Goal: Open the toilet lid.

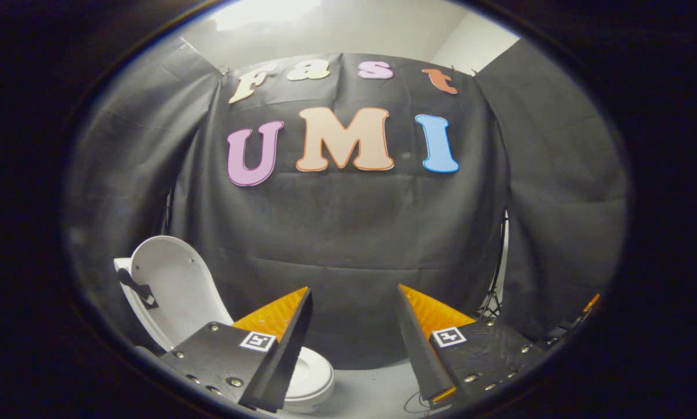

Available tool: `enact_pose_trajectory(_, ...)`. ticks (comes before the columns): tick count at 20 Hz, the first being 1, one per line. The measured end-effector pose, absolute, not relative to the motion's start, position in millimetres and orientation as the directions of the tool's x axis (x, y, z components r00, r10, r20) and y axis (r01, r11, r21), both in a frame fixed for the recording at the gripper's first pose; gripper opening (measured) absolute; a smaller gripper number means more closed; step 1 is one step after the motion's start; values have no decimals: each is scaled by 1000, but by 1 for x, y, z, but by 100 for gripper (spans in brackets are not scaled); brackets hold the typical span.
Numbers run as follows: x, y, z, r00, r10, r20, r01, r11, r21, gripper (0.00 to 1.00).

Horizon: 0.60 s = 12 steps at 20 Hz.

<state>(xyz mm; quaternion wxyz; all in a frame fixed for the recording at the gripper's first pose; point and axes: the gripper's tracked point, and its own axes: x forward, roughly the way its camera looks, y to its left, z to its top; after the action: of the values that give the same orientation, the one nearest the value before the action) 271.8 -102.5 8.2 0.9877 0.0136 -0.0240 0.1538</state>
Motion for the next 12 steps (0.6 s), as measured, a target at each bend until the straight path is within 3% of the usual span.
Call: enact_pose_trajectory(12,273,-105,-3,953,303,32,-304,952,26,83)
